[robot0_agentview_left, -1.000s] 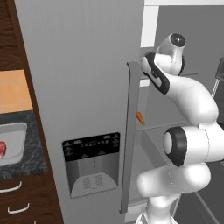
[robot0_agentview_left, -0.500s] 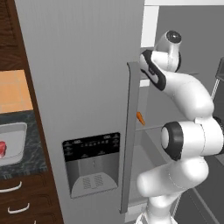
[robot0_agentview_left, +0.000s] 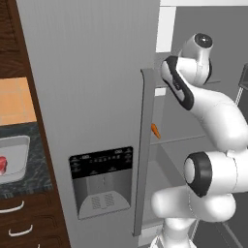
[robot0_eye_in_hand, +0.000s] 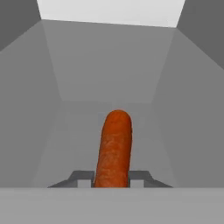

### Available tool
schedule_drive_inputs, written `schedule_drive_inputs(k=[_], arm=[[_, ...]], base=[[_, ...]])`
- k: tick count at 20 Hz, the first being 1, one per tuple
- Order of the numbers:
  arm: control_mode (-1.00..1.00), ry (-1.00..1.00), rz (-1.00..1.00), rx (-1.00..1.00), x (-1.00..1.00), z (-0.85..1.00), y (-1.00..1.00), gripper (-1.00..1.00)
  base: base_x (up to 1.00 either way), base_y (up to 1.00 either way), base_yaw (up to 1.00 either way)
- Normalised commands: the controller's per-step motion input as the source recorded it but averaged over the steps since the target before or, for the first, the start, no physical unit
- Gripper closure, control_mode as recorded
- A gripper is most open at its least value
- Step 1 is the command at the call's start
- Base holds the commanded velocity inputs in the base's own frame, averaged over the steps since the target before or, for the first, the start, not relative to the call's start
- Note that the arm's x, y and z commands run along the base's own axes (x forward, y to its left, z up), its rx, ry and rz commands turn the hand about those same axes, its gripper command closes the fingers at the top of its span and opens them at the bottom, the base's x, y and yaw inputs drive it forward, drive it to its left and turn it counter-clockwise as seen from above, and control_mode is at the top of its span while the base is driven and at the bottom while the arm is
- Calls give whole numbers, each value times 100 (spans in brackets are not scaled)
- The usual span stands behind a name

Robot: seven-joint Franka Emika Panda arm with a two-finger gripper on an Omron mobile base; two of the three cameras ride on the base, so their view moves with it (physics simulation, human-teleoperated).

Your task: Place one carrot and one steak in each tupperware on the nearby counter, to pack two identical lunches.

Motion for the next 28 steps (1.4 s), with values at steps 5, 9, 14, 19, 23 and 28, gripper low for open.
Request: schedule_drive_inputs(k=[5,9,14,19,23,28], arm=[[-100,-3,0,0,-100,-4,25,100],[-100,-17,0,0,-100,19,24,100],[-100,-9,-4,0,-100,11,15,100],[-100,-1,-3,0,-100,23,27,100],[-100,-3,0,6,-100,1,4,100],[-100,-3,0,9,-97,4,19,100]], base=[[0,0,0],[0,0,0],[0,0,0],[0,0,0],[0,0,0],[0,0,0]])
